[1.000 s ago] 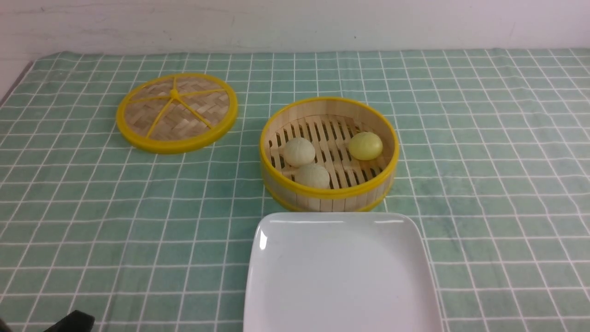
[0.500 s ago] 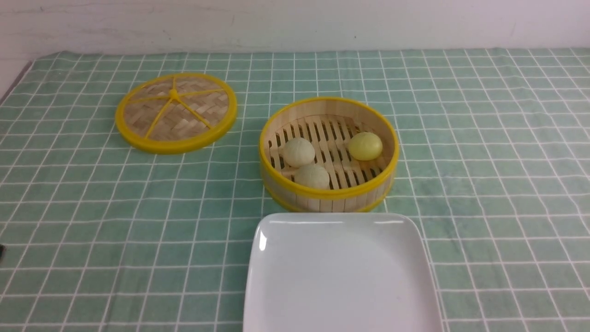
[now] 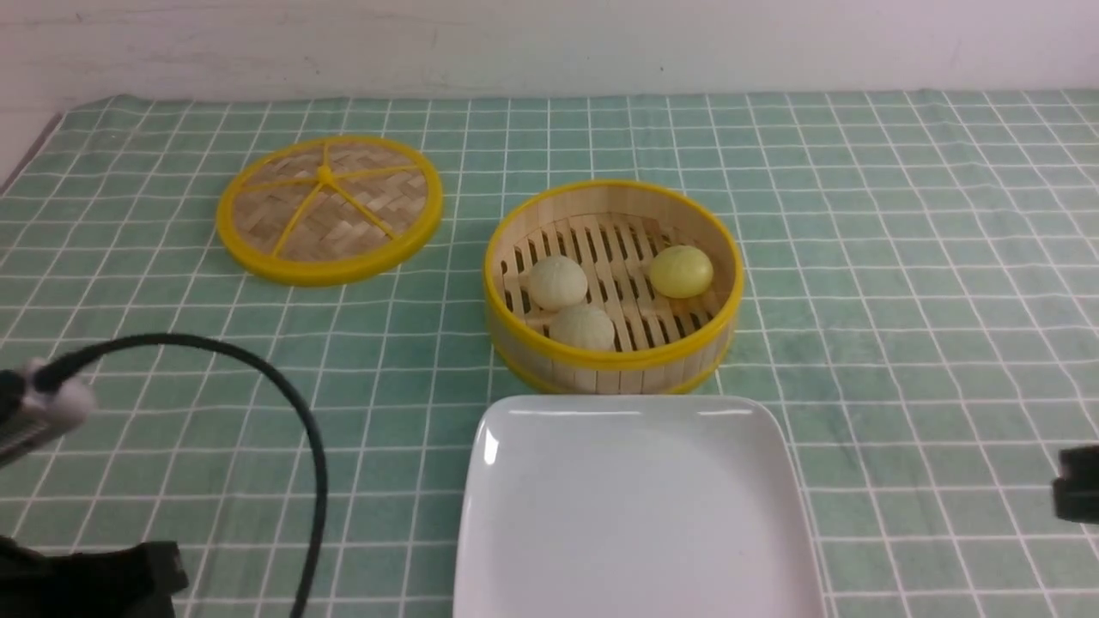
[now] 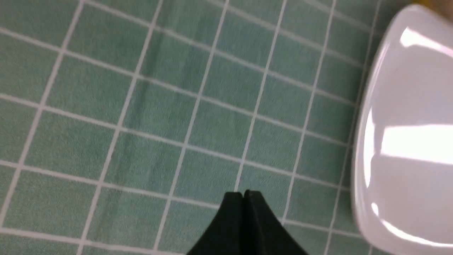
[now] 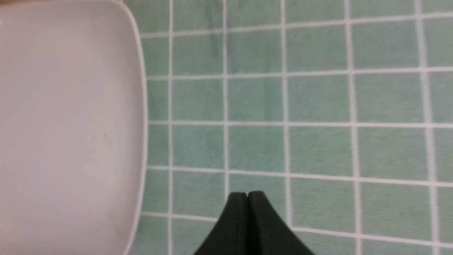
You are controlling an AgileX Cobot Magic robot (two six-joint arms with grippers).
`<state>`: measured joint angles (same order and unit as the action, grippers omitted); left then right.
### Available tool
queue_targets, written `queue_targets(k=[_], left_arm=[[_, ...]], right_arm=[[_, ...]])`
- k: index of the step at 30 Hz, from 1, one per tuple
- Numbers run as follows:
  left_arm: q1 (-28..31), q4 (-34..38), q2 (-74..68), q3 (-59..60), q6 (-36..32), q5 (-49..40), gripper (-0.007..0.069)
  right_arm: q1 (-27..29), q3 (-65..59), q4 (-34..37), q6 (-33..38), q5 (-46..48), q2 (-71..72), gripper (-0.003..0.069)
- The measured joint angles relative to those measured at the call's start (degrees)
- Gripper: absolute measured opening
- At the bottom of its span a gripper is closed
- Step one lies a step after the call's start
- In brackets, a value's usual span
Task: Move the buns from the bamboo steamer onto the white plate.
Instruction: 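Reach toward a bun in the bamboo steamer with the right gripper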
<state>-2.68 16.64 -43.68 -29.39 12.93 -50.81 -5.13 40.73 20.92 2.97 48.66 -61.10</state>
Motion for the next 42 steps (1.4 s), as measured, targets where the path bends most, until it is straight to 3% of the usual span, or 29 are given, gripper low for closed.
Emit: queue_targets(k=[7, 10, 12, 16, 19, 23, 29, 33, 37, 42], left_arm=[[0.00, 8.57, -8.15, -0.06, -11.47, 0.97, 0.0001], [0.00, 11.17, -8.47, -0.06, -13.84, 1.56, 0.0001], [0.00, 12.11, -8.47, -0.06, -14.45, 1.91, 0.0001], [0.00, 12.50, -8.47, -0.06, -14.93, 2.15, 0.0003], [0.00, 12.60, -8.47, -0.06, -14.95, 2.54, 0.0005], [0.00, 12.62, -8.47, -0.06, -15.00, 2.94, 0.0006], [0.00, 12.70, -8.47, -0.13, -15.00, 3.09, 0.0013], [0.00, 12.74, -8.47, -0.18, -15.00, 3.16, 0.0020], [0.00, 12.81, -8.47, -0.18, -15.00, 3.16, 0.0023], [0.00, 12.81, -8.47, -0.18, -15.00, 3.16, 0.0031]], right_arm=[[-9.83, 15.64, 24.86, 27.25, 10.22, -21.42, 0.0001], [-14.54, 24.94, 25.84, 28.13, 11.42, -29.43, 0.0001], [-16.16, 30.64, 22.98, 25.69, 10.73, -32.71, 0.0005], [-18.46, 44.42, 8.67, 15.54, 7.07, -40.96, 0.0027], [-18.87, 49.70, 2.21, 11.43, 5.35, -44.01, 0.0052], [-19.14, 56.62, -8.96, 5.82, -0.48, -50.13, 0.0154], [-19.14, 57.48, -17.32, 3.06, -6.84, -55.69, 0.0325], [-19.14, 57.48, -18.22, 2.57, -9.30, -58.83, 0.0372], [-19.14, 57.48, -18.39, 0.31, -10.43, -60.80, 0.0299], [-19.14, 57.53, -18.39, 0.17, -9.67, -60.10, 0.0034]])
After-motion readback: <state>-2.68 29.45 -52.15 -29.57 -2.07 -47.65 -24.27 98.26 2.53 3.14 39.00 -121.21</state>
